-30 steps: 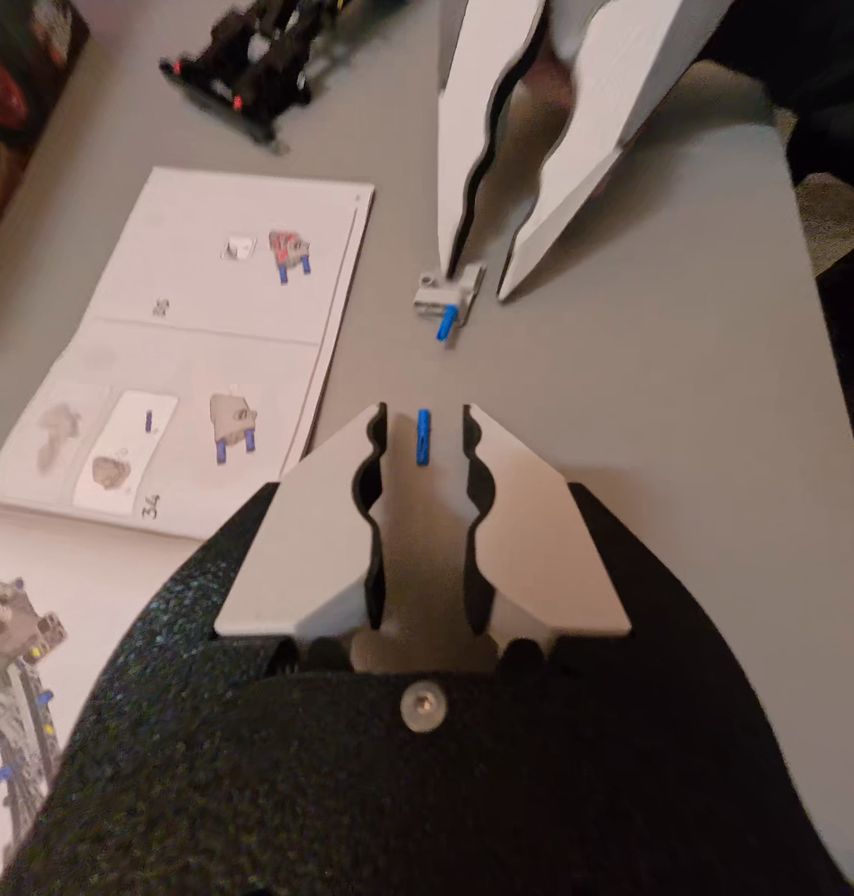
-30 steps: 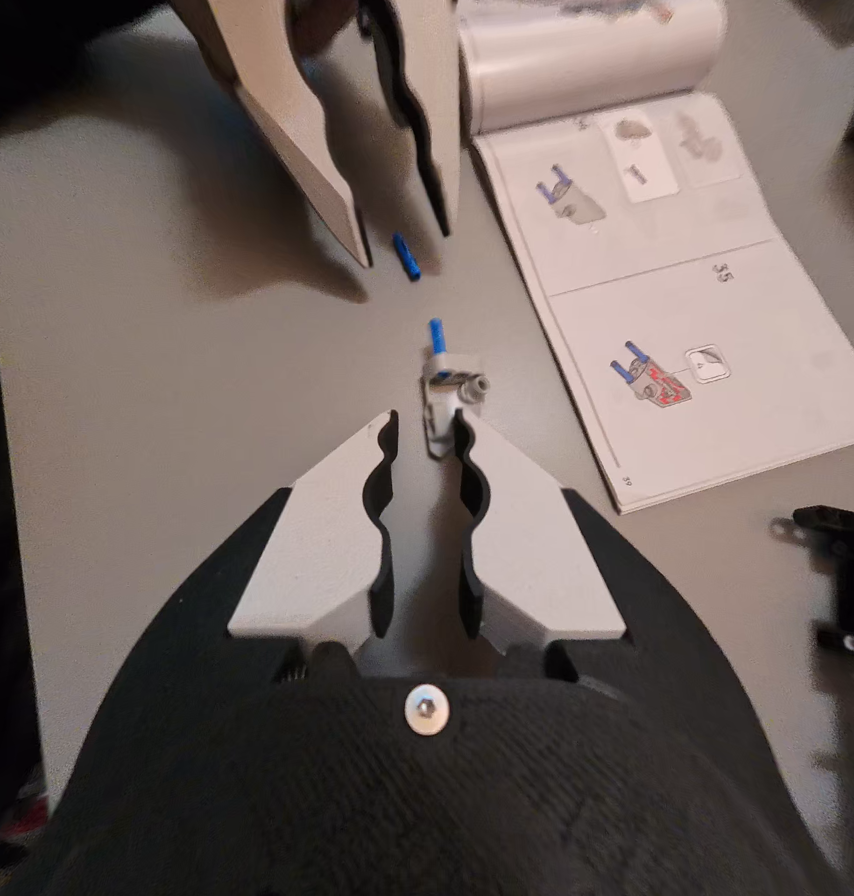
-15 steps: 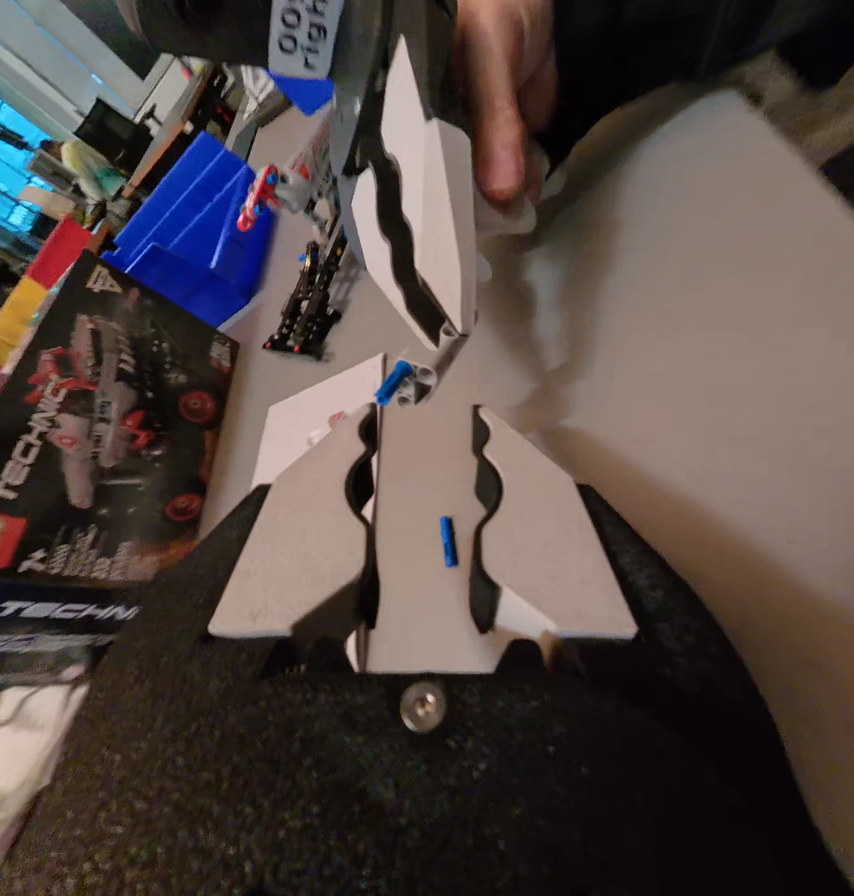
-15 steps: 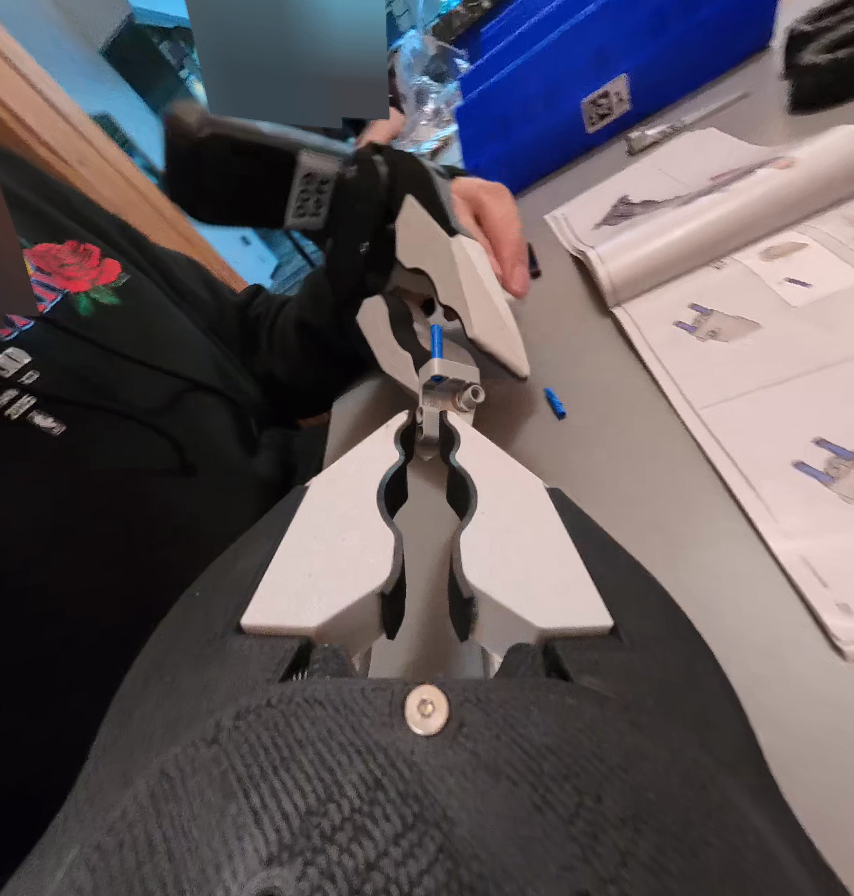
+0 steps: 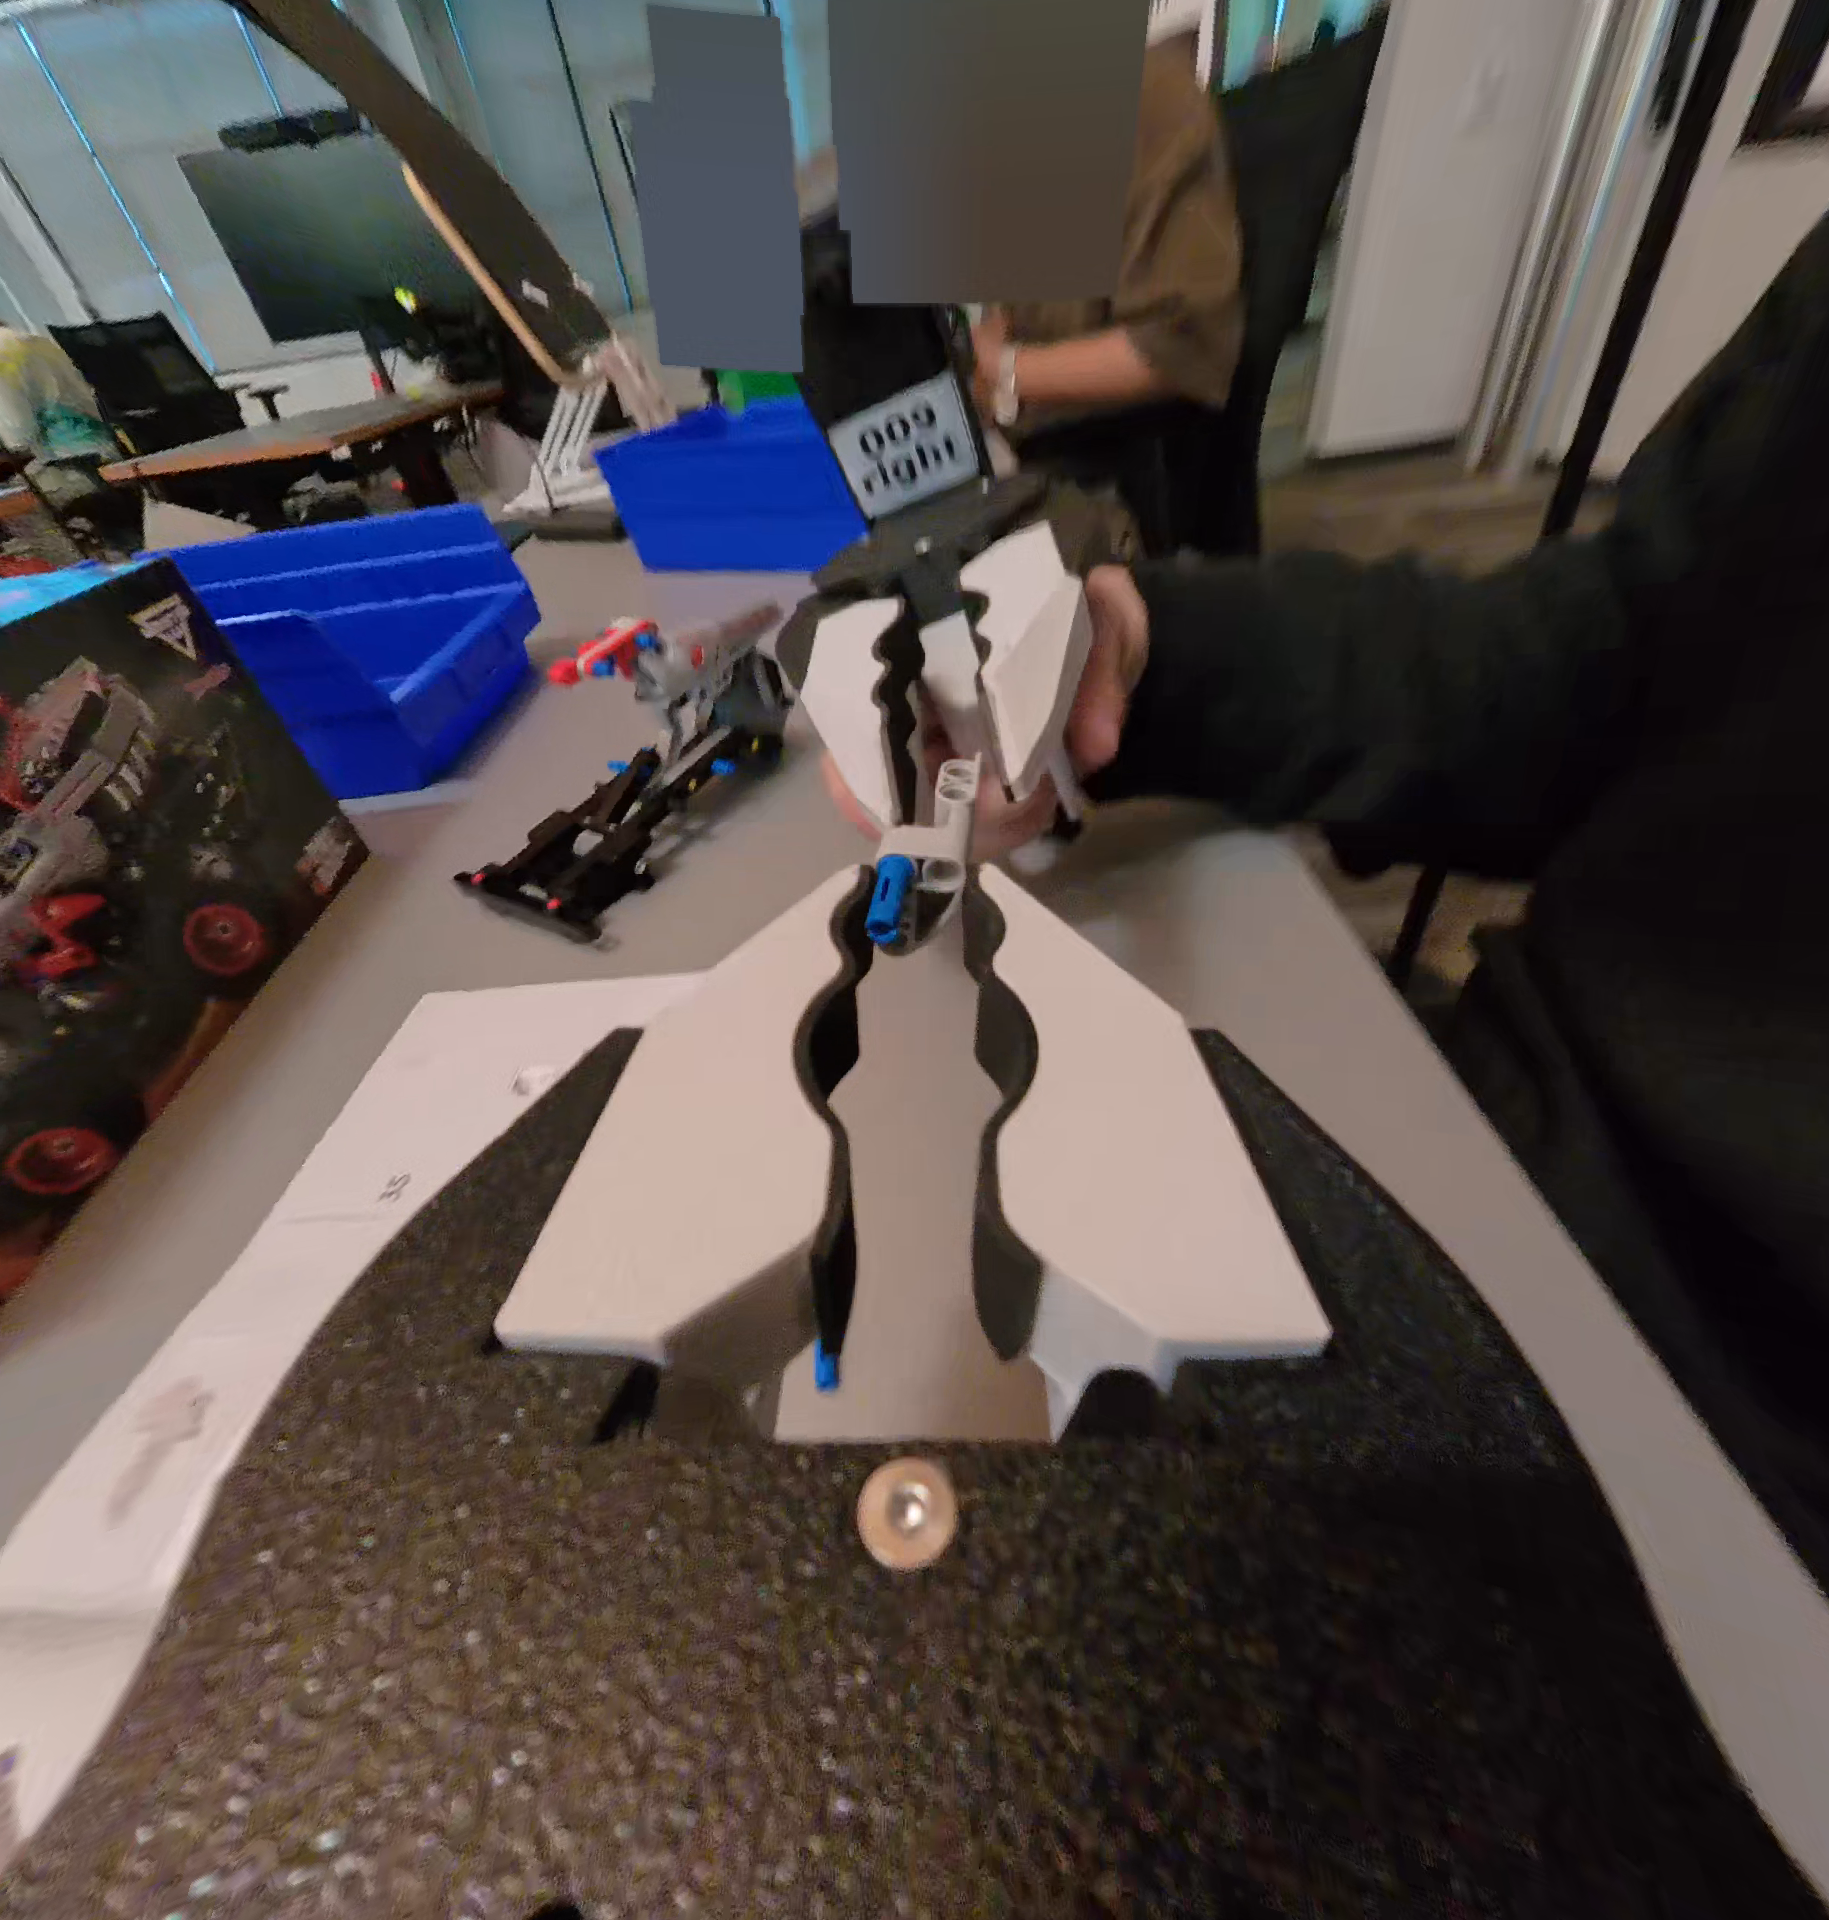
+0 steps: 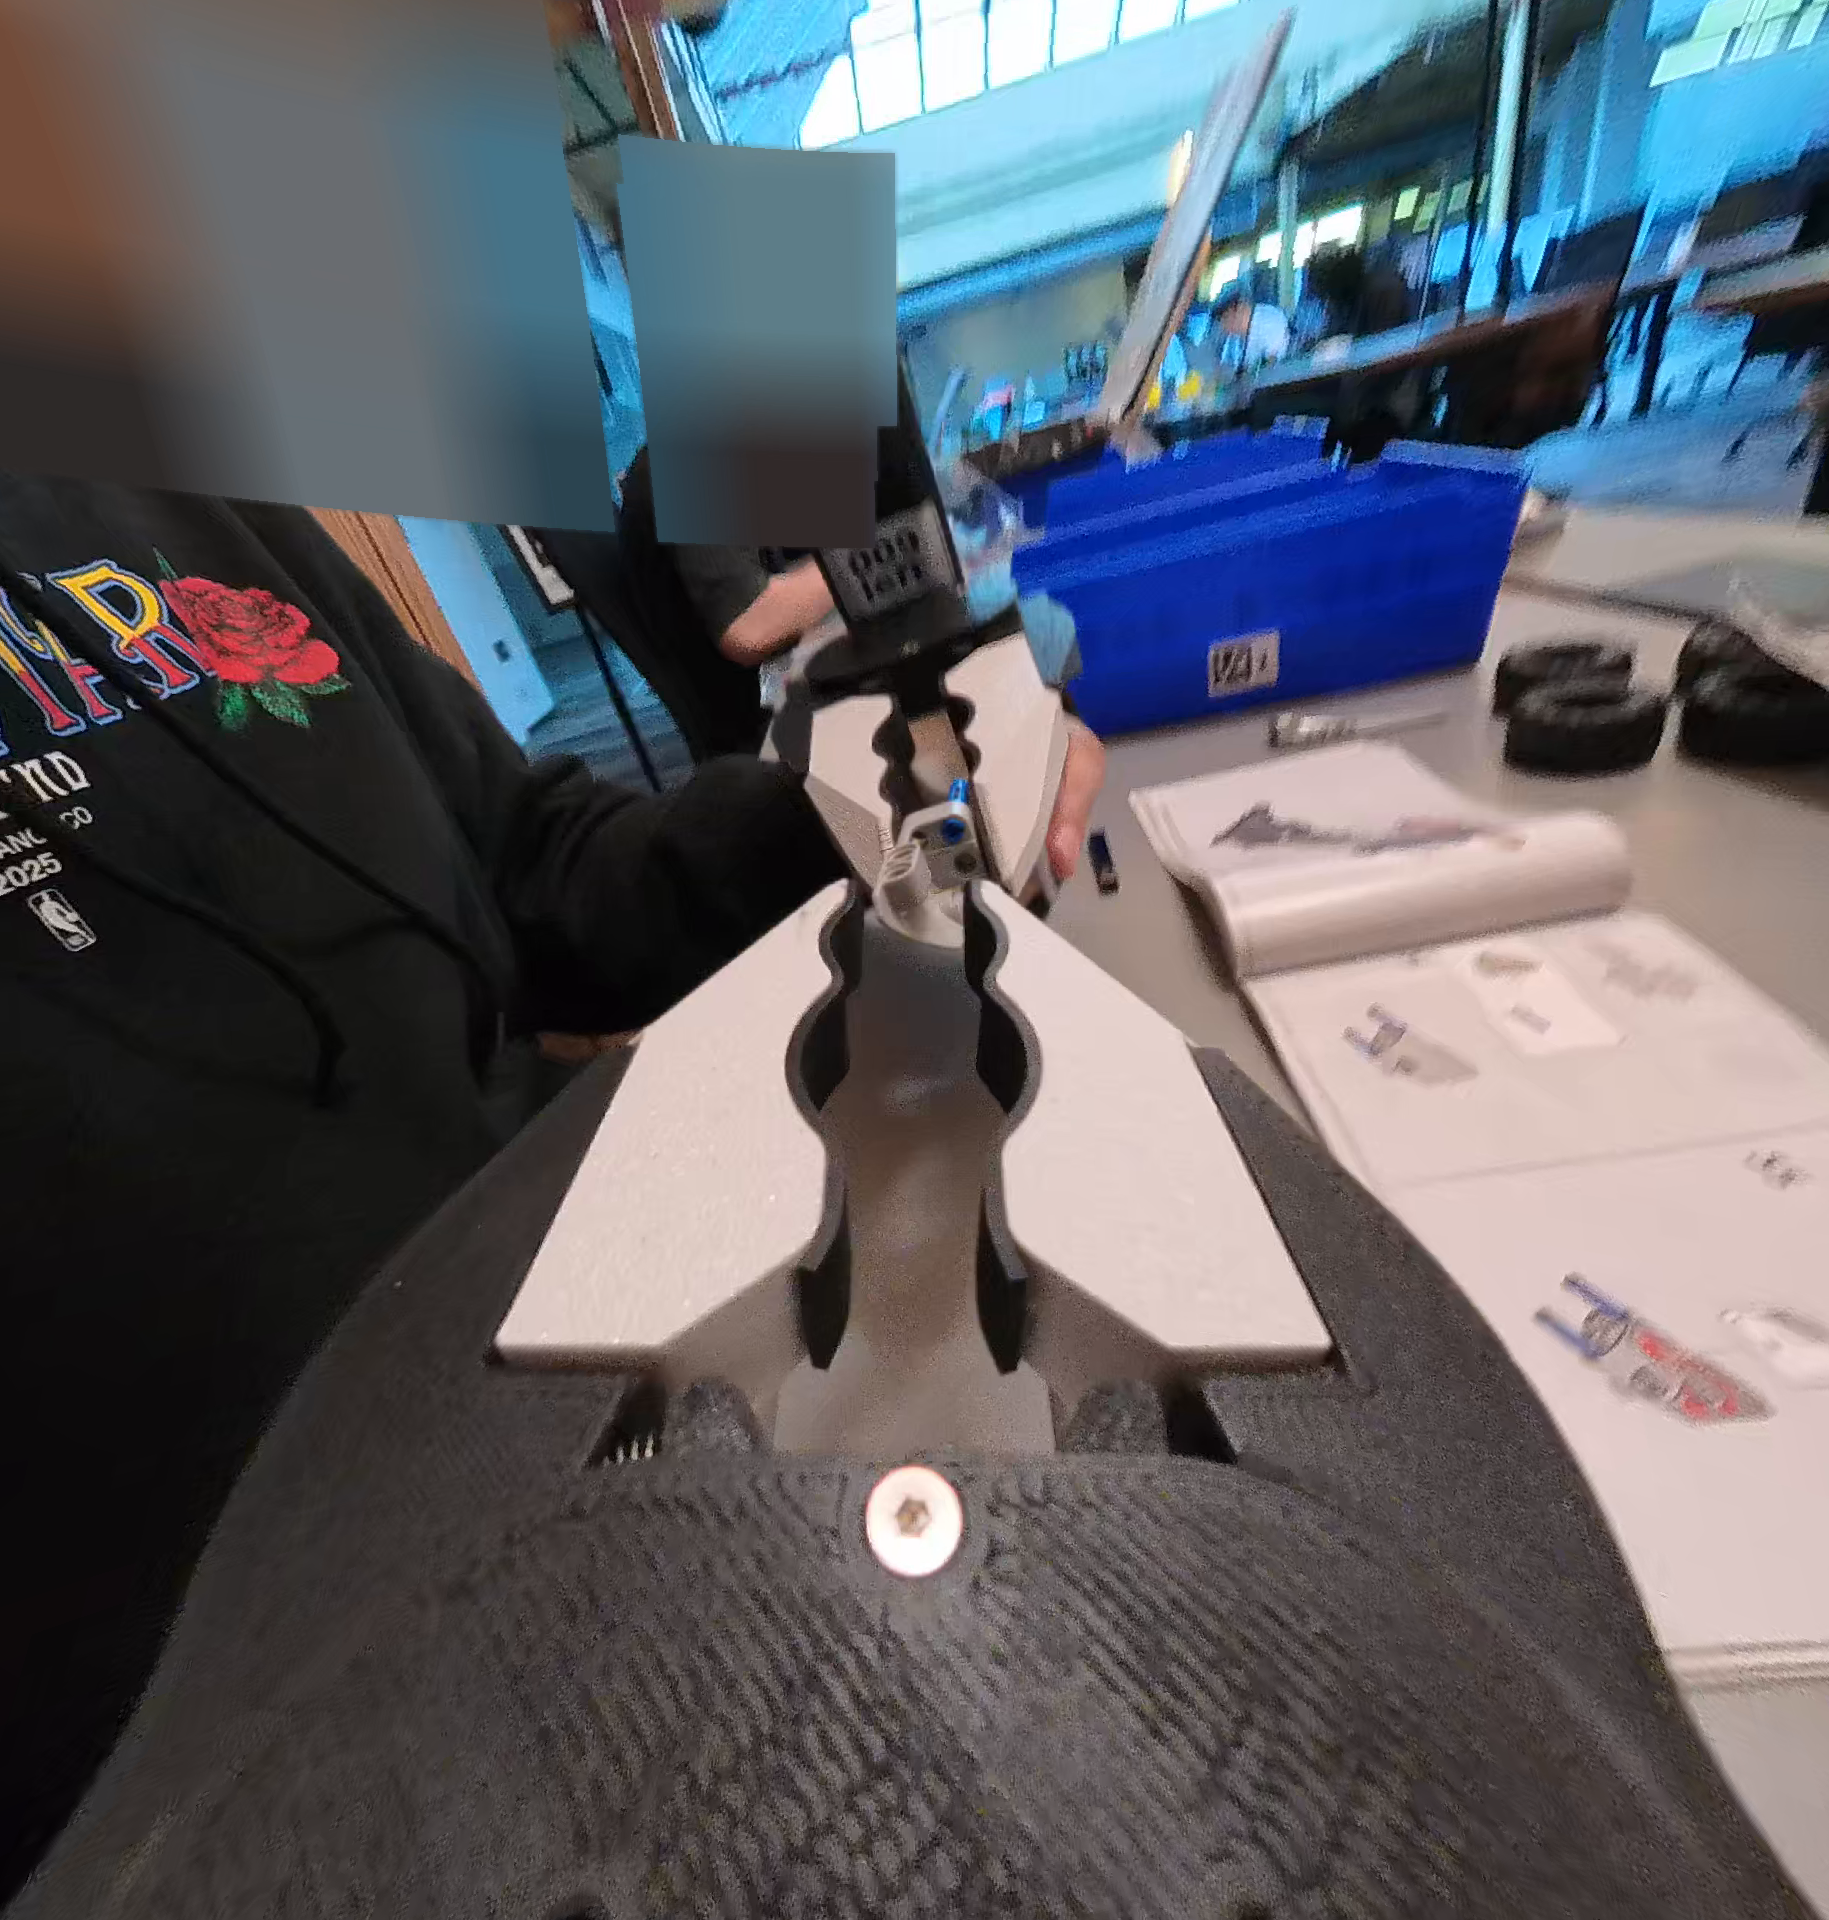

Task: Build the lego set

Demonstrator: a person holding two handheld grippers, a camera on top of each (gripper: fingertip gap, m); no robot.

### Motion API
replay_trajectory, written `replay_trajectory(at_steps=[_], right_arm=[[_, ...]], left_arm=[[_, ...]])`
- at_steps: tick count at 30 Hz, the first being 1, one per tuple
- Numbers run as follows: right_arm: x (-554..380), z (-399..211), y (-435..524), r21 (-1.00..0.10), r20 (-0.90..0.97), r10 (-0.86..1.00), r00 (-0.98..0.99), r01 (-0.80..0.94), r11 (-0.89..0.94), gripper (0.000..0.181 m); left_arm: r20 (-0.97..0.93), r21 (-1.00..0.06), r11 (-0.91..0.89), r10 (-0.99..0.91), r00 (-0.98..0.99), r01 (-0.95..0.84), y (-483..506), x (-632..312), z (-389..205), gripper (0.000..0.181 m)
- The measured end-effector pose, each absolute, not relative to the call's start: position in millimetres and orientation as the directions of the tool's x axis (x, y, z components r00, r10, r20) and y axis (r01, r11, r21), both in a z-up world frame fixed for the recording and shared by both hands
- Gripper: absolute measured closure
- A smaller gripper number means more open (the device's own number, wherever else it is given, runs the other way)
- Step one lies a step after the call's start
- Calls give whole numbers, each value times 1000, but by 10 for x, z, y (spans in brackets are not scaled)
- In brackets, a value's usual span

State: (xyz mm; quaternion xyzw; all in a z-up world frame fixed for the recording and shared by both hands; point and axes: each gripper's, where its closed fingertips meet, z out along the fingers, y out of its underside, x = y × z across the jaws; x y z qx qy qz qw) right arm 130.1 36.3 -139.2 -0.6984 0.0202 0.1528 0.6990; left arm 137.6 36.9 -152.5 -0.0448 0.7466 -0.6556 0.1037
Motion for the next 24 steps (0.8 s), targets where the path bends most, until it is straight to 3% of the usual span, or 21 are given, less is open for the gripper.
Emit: replay_trajectory(at_steps=[4,14,19,24], right_arm=[[1258,-1229,405,-983,-148,187,971,-166,83,174],[1245,-1168,444,-987,19,131,991,-3,163,177],[1405,-1109,449,-942,-244,157,957,-272,195,177],[1682,-1048,356,-703,-597,261,758,-652,285,177]], left_arm=[[17,-1000,14,-171,-985,-20,360,1342,-1371,168],[231,-969,-96,-45,-972,-226,318,1268,-1299,169],[124,-991,-66,-158,-980,-114,431,1394,-1292,162],[-293,-955,175,-397,-870,241,622,1590,-1212,145]])
